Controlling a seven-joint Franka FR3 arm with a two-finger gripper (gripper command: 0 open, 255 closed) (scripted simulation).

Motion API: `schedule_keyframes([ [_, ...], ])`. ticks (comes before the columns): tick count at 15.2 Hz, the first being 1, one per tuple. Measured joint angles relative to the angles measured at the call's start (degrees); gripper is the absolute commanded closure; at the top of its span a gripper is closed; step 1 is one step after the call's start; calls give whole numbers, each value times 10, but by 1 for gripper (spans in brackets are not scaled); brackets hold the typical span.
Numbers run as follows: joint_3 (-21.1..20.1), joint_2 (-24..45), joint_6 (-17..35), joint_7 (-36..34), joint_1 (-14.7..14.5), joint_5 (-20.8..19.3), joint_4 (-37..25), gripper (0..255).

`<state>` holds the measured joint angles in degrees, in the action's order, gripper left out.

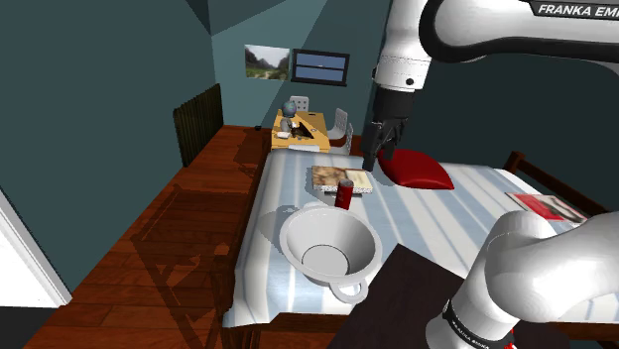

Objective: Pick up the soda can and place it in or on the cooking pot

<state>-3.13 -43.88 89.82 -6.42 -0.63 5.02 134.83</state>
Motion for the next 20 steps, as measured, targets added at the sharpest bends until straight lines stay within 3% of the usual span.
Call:
schedule_keyframes([
  [4,14,13,28,19,7,-11,16,0],
  [9,55,59,99,70,26,-42,42,0],
  [20,138,231,262,173,59,-77,28,0],
])
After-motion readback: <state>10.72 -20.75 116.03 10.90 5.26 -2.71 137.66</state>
